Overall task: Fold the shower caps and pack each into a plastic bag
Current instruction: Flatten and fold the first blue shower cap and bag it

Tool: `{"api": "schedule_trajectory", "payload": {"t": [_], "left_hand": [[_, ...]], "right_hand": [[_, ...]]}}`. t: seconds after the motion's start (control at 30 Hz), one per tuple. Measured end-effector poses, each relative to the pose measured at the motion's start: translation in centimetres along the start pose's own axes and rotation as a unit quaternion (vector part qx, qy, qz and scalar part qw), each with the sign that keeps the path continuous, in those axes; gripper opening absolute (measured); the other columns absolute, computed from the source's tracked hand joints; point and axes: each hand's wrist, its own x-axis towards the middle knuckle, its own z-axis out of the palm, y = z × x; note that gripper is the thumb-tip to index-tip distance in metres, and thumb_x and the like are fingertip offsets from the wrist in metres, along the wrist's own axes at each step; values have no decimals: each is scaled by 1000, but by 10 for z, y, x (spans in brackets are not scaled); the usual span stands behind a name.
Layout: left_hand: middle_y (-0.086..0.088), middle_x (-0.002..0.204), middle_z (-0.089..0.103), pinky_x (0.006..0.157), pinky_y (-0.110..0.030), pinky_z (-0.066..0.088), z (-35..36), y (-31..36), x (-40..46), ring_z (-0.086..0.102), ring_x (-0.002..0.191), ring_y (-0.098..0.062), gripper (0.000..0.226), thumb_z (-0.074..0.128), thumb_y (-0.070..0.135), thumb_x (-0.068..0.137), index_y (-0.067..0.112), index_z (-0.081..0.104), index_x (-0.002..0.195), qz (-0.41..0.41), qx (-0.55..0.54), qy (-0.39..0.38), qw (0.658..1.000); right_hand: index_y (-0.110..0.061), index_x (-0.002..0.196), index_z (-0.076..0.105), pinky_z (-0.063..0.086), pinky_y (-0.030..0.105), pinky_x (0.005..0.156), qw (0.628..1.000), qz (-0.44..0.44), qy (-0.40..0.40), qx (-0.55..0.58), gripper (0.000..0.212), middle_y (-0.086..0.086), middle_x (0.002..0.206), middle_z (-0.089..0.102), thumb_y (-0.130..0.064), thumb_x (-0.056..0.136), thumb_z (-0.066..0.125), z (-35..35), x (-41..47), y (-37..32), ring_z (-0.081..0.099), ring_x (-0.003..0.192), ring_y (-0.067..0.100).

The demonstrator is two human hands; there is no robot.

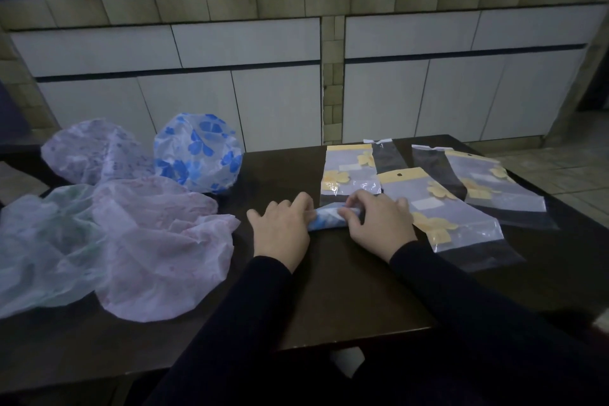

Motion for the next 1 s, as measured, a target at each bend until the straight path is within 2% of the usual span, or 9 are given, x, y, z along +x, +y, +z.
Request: {"api": "schedule_trajectory", "payload": {"t": [0.13,0.27,0.37,0.47,0.6,0.77,0.87,1.0], "left_hand": [[6,123,44,99,-43,29,3,1,1,41,115,-16,26,54,32,92,37,49,117,40,12,59,997],[11,122,49,89,-29,26,5,2,3,42,112,-11,34,54,20,90,36,53,120,108,0,37,993],[12,116,52,84,-28,25,9,1,3,45,108,-9,26,49,33,94,34,57,119,95,-24,51,994],[11,111,52,83,-27,24,13,2,3,47,104,-9,32,53,49,91,33,58,118,89,-29,38,995],[10,110,50,84,-29,27,12,4,7,46,104,-10,30,56,43,91,33,56,120,69,-35,20,997],[7,114,51,79,-31,25,14,6,6,48,105,-14,26,46,37,97,32,52,122,77,-1,29,997],[5,112,52,81,-32,27,12,4,6,48,104,-16,25,43,33,99,30,53,121,73,-1,15,997],[2,112,50,92,-38,32,9,6,9,46,109,-19,22,45,27,97,27,53,118,63,-3,-22,998]], "right_hand": [[-32,104,59,35,36,90,999,-13,14,-34,26,-8,99,58,-53,91,48,-1,2,2,48,102,13],[-30,107,61,37,32,91,999,-38,33,-14,25,-7,106,54,-47,92,52,-1,5,1,47,104,11],[-27,113,65,36,32,94,997,-62,14,-33,26,-6,110,59,-38,96,48,-2,7,0,48,106,12],[-26,117,64,37,34,94,998,-52,-18,-41,31,-6,108,60,-41,95,48,-3,5,0,50,103,13],[-28,120,62,38,33,94,997,-45,-46,-36,36,-7,107,57,-45,88,58,-5,1,-1,50,103,12],[-25,123,60,38,33,95,993,-47,-63,-85,30,-3,114,56,-35,96,50,-6,5,-8,48,109,16],[-24,121,61,39,34,94,986,-21,-107,-126,28,1,111,57,-30,95,53,-7,13,-16,50,107,19],[-22,117,62,40,36,96,978,83,-181,-65,26,3,105,60,-32,94,55,-11,30,-21,55,104,21]]}}
